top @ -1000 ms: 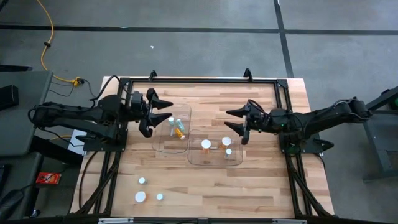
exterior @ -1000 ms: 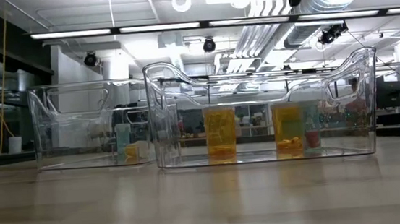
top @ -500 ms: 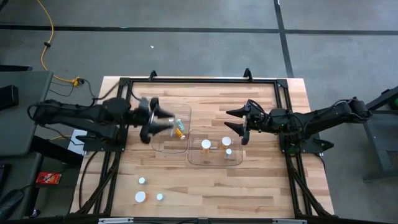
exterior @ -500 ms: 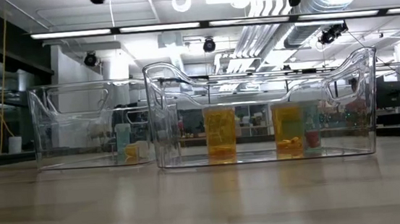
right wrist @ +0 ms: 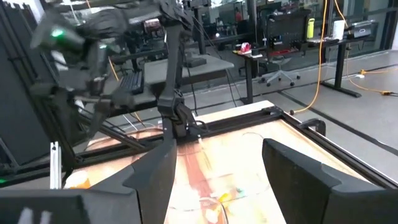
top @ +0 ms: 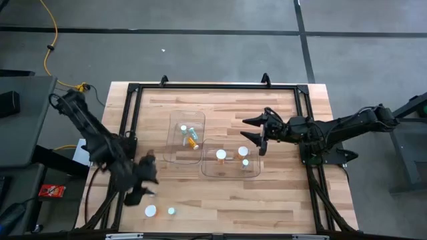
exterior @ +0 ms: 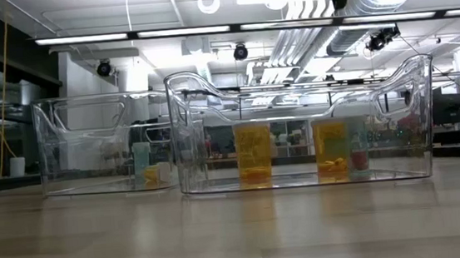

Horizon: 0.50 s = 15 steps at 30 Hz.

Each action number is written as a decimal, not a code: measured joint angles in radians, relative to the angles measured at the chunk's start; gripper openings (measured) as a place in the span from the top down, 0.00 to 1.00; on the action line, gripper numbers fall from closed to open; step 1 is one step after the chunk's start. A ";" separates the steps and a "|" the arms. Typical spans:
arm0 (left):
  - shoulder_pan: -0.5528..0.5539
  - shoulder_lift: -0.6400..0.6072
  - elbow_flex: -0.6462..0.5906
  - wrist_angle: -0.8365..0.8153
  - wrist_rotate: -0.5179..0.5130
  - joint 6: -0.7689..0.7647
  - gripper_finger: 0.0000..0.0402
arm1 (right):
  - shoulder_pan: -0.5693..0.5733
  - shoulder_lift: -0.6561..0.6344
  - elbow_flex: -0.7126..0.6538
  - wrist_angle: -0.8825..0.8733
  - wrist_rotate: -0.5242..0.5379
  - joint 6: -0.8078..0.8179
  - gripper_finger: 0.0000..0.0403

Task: Pick and place medicine bottles into bin by pill shape (circle, oval)
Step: Put the blue capsule bottle into the right transparent bin

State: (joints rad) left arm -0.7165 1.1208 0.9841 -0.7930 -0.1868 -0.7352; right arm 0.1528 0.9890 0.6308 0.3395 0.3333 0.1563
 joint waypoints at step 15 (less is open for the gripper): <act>-0.157 0.312 -0.001 -0.085 -0.073 -0.101 0.56 | -0.002 0.000 0.000 -0.056 0.000 0.029 0.42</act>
State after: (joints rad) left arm -0.8734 1.4328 0.9829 -0.8777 -0.2601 -0.8360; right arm 0.1505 0.9894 0.6308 0.2835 0.3336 0.1852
